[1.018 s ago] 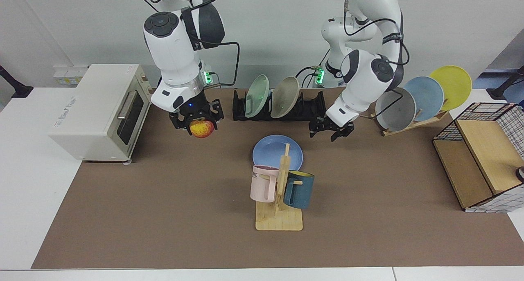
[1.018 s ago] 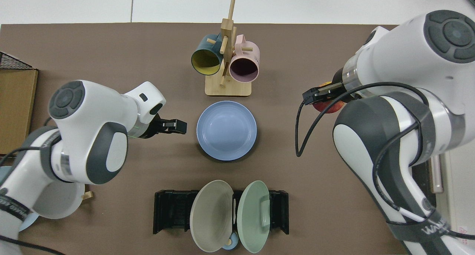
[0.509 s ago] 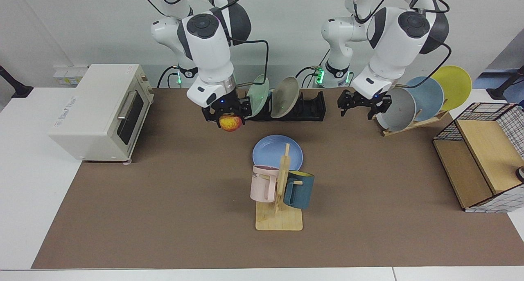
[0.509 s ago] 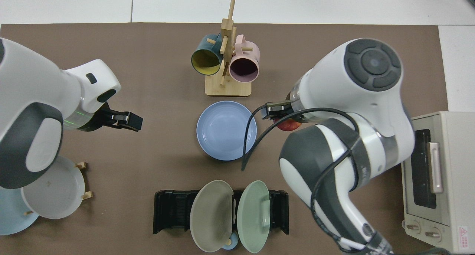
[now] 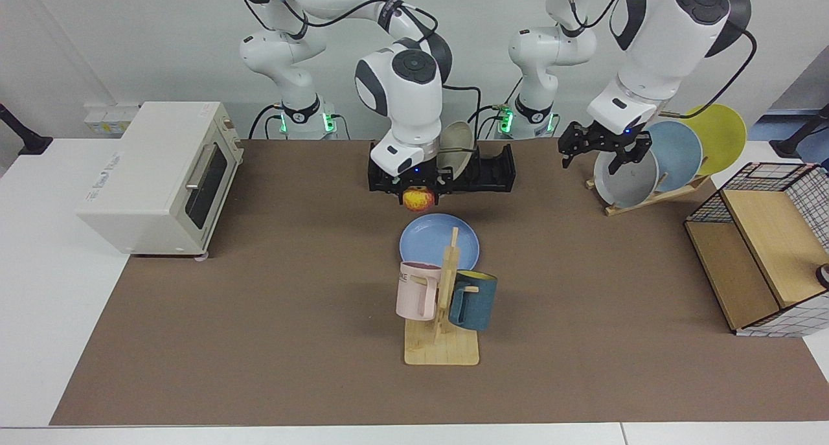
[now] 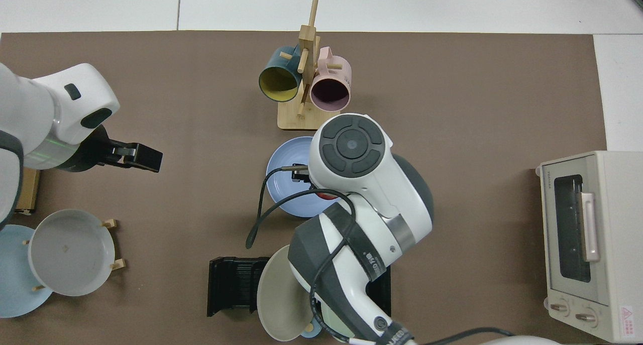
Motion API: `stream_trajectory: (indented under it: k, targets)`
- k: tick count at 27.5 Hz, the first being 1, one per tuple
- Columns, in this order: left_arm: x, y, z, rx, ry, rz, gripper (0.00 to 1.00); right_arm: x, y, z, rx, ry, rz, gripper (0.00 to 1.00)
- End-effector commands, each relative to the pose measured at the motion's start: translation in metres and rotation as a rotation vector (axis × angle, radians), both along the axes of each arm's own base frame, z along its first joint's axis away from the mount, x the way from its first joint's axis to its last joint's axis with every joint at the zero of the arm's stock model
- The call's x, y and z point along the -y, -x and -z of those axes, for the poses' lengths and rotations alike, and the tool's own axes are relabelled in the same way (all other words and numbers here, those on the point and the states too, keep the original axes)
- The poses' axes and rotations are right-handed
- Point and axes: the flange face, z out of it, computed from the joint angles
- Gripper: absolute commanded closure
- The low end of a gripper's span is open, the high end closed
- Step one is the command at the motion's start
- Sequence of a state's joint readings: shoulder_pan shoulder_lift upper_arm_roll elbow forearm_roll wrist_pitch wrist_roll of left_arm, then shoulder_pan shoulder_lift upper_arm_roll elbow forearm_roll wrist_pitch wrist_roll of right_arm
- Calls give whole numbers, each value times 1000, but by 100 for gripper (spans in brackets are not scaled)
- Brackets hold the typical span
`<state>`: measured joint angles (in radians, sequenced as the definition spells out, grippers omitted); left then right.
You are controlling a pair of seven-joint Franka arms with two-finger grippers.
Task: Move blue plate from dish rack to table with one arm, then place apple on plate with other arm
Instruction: 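Carry the apple over the blue plate with the right gripper while the left gripper withdraws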
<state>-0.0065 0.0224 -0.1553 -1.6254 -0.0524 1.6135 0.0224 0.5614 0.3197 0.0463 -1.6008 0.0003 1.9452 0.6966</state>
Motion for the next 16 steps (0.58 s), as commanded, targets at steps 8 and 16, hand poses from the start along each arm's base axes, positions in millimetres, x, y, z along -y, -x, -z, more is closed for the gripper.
stream_trajectory:
  k: [8, 16]
  targets:
    - [-12, 12, -21, 19, -13, 17, 0, -43, -4, 86, 15, 1, 54, 95]
    - [-10, 18, -29, 25, -15, 13, 0, -53, 5, 129, -9, 20, 37, 95]
